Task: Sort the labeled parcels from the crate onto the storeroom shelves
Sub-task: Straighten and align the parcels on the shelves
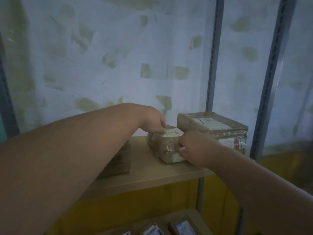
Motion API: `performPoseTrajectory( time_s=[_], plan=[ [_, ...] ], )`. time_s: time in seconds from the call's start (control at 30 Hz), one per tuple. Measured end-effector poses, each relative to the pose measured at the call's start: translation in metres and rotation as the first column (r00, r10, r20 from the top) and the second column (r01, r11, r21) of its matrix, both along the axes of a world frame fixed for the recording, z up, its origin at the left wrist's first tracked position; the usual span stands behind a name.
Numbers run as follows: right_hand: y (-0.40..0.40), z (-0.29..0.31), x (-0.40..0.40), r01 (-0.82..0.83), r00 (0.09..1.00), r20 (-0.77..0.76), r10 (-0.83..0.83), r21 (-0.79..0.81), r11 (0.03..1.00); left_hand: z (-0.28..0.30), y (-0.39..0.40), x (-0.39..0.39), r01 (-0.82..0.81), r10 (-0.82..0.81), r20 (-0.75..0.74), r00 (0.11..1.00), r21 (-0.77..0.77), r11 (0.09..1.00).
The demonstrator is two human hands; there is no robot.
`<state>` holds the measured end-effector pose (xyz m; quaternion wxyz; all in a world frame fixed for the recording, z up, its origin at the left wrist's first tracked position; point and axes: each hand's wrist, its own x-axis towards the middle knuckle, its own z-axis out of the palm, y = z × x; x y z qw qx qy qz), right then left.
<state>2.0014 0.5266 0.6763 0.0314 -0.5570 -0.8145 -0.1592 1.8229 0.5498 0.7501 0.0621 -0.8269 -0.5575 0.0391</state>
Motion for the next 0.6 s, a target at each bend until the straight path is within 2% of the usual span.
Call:
performPoseTrajectory(
  time_s=[0.1,0.2,0.43,0.6],
  plan=[
    [0.007,-0.006,0.001,-0.076,0.997,0.011,0.076,0.015,0.997,-0.006,0.012,0.021,-0.062,0.053,-0.125,0.991,-0.069,0.996],
    [0.010,-0.010,0.007,-0.165,0.986,-0.030,0.166,0.048,0.985,-0.014,0.017,0.032,-0.130,0.108,-0.170,0.980,-0.127,0.983],
    [0.016,-0.017,0.016,-0.292,0.938,-0.159,0.307,0.108,0.950,-0.020,0.013,0.020,-0.152,0.132,-0.154,0.979,-0.128,0.980],
    [0.013,-0.022,0.021,-0.301,0.918,-0.223,0.329,0.153,0.941,-0.011,0.020,0.011,-0.136,0.122,-0.111,0.986,-0.130,0.982]
  ],
)
